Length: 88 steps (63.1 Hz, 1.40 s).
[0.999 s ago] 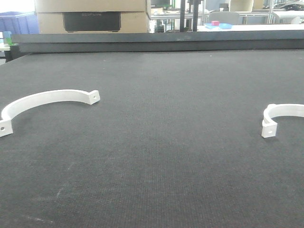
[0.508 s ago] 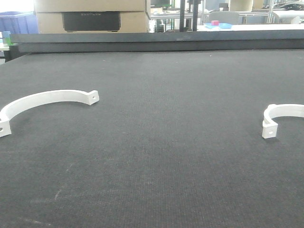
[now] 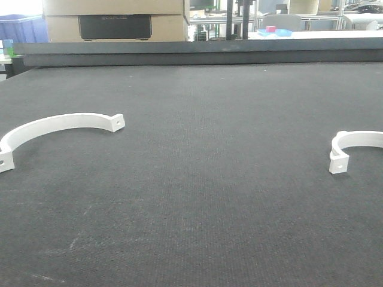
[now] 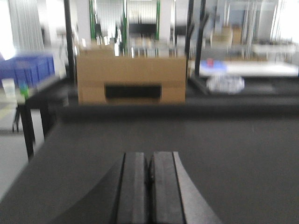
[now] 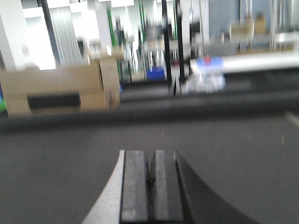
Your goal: Grab PVC pipe and place in blue bin
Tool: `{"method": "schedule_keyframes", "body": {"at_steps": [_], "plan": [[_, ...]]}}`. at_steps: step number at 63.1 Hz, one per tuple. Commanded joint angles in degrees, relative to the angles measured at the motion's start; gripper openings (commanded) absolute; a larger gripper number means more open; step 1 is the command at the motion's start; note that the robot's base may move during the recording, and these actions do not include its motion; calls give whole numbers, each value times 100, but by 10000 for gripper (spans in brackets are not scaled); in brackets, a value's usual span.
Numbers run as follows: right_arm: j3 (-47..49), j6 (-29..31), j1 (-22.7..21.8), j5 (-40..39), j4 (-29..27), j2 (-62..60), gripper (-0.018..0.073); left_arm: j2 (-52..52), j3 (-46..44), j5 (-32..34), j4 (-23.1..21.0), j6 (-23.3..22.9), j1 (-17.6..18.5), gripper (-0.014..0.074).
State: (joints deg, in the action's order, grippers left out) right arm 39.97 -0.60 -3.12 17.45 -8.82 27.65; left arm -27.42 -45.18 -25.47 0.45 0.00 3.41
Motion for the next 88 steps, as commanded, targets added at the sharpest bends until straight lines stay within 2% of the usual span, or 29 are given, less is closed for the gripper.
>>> {"method": "schedule_keyframes", "body": {"at_steps": [1,8,19,28,45,54,61,75,88], "plan": [[150,25,-33,450,-12,538,-167,-415,-190,-444,-91,0,-21,-111],[150,25,-33,640,43,1079,-167,-772,-190,-433,-91,0,-21,-111],[150,25,-33,913,652,1902,-167,-1114,-169,-444,-178,0,-21,-111],[150,25,-33,913,664,2375,-167,-1187,-169,-521,-178,0,-21,-111],[150,25,-33,913,664,2706,-167,-1187,-169,-751,-606,0,-21,-111],[150,25,-33,746,664,2921,-167,-1397,-210,-759,-631,0,-21,-111],[150,25,-33,632,653,3081,-167,-1926,-512,-979,-644,0,-21,-111],[150,25,-33,511,653,3237,-167,-3468,-1333,-2130,-634,0,-21,-111],[150,25,-33,507,527,3237,-167,-4608,-1685,-2190,-634,0,-21,-111]]}}
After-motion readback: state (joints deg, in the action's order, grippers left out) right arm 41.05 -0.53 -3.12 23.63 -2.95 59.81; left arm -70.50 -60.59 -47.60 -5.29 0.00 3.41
